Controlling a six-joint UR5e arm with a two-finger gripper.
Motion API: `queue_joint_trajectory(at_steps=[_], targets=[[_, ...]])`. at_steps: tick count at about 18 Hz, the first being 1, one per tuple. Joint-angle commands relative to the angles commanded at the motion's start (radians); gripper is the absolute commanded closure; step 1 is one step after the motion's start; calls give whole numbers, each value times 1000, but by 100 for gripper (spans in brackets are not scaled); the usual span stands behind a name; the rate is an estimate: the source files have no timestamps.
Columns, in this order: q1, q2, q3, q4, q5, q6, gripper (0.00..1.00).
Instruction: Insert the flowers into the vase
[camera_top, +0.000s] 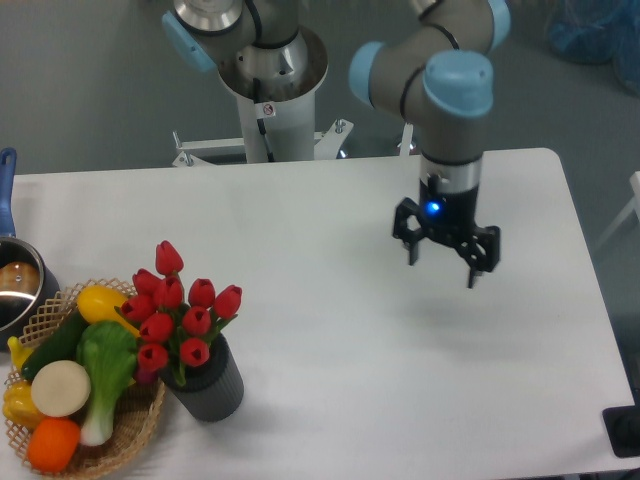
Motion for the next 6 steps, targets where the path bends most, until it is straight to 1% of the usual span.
queue_joint_trajectory(at_steps=[2,4,5,6], targets=[[3,2,9,-12,-2,-2,0],[3,2,20,-40,5,-3,0],[6,0,35,-63,6,-2,0],[9,0,64,-108,6,-2,0]])
